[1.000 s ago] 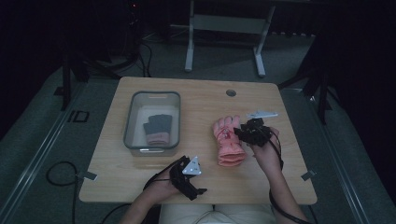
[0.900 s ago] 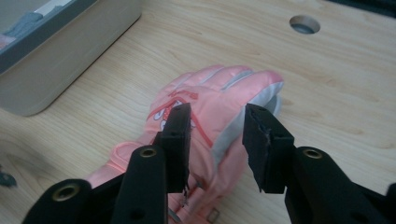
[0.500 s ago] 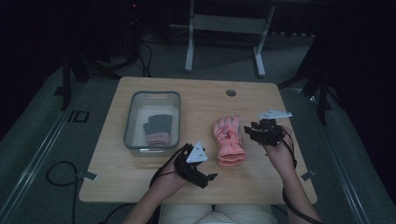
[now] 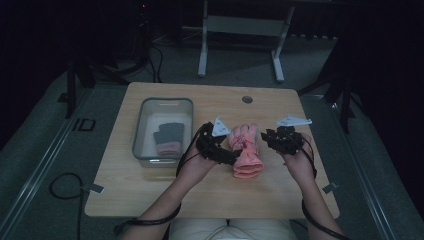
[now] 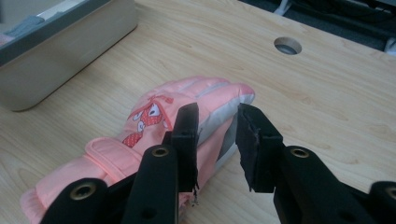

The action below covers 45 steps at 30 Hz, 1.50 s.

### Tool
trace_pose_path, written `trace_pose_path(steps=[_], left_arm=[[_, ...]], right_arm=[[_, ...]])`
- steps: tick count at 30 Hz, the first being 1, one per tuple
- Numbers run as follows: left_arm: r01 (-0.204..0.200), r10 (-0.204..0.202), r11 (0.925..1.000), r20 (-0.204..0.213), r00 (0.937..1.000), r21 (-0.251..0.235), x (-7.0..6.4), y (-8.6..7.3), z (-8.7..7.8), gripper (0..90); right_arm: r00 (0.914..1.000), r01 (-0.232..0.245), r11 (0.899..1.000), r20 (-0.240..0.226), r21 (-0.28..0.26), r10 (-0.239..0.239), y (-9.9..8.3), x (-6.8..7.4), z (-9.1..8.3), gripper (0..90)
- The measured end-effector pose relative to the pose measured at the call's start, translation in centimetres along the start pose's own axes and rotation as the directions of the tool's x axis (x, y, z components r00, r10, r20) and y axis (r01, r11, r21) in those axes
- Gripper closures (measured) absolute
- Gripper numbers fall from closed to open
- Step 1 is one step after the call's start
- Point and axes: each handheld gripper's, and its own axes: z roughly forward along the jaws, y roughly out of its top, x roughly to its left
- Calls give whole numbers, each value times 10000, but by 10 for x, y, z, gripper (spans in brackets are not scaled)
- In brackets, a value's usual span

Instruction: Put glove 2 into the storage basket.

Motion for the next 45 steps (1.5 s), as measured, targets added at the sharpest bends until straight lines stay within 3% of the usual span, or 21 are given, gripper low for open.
trace_pose_path(steps=[4,5,9,18,19,20,21,22,23,24,25,28,29,30,33,35,37,38,39,40,45], left_arm=[[227,-217,9997,-731,9971,123,8,11,8,107],[510,-500,9986,-783,9957,110,13,14,11,139],[637,-585,9970,-1085,9924,448,17,16,20,211],[1811,-1536,9699,-1681,9737,1628,28,3,70,252],[1949,-1686,9659,-1572,9731,1702,29,0,74,252],[2308,-2070,9529,-1344,9691,1967,32,-7,84,252],[2308,-2070,9529,-1344,9691,1967,32,-7,84,252],[2689,-2460,9350,-1236,9614,2312,32,-15,93,252],[2689,-2460,9350,-1236,9614,2312,32,-15,93,252],[2969,-2768,9212,-1128,9543,2514,32,-22,101,252],[2969,-2768,9212,-1128,9543,2514,32,-22,101,252],[3401,-3307,9015,-809,9403,2677,35,-31,112,252],[3401,-3307,9015,-809,9403,2677,35,-31,112,252],[3718,-3708,8876,-571,9270,2721,38,-36,116,252],[3825,-3850,8827,-465,9217,2732,39,-39,118,252],[4289,-4427,8609,-125,8966,2736,44,-46,125,255],[4550,-4783,8466,197,8780,2760,46,-48,127,294],[4661,-4914,8424,308,8704,2703,46,-49,128,323],[4661,-4914,8424,308,8704,2703,46,-49,128,364],[4628,-4918,8442,470,8695,2705,45,-48,129,411],[4516,-4864,8503,758,8705,2701,44,-47,131,533]], right_arm=[[10000,46,10000,2,-80,-46,4,-1,-1,691],[9999,-37,9998,-113,-211,34,9,-1,-3,691],[9999,84,9998,-148,-206,-87,17,4,2,695],[9993,-135,9992,-335,382,148,14,12,36,616],[9989,-232,9988,-396,430,249,13,12,40,593],[9980,-409,9978,-455,518,432,11,11,44,582],[9973,-593,9960,-403,663,620,9,9,48,580],[9964,-707,9938,-402,852,744,6,8,52,561],[9964,-707,9938,-402,852,744,6,8,52,561],[9949,-777,9871,-534,1402,859,-1,6,60,512],[9945,-768,9842,-580,1594,870,-6,5,64,496],[9918,-958,9709,-620,2194,1119,-17,-1,73,451],[9918,-958,9709,-620,2194,1119,-17,-1,73,451],[9880,-1056,9659,-853,2362,1289,-23,-6,78,436],[9873,-1074,9629,-875,2477,1327,-24,-8,80,433],[9768,-1330,9524,-1263,2744,1728,-29,-13,88,440],[9679,-1574,9465,-1463,2816,2045,-31,-16,91,456],[9626,-1708,9433,-1563,2845,2214,-32,-17,92,466],[9626,-1708,9433,-1563,2845,2214,-32,-17,92,466],[9534,-1939,9409,-1728,2776,2475,-35,-19,93,495],[9500,-2042,9405,-1769,2715,2573,-37,-20,94,537]])
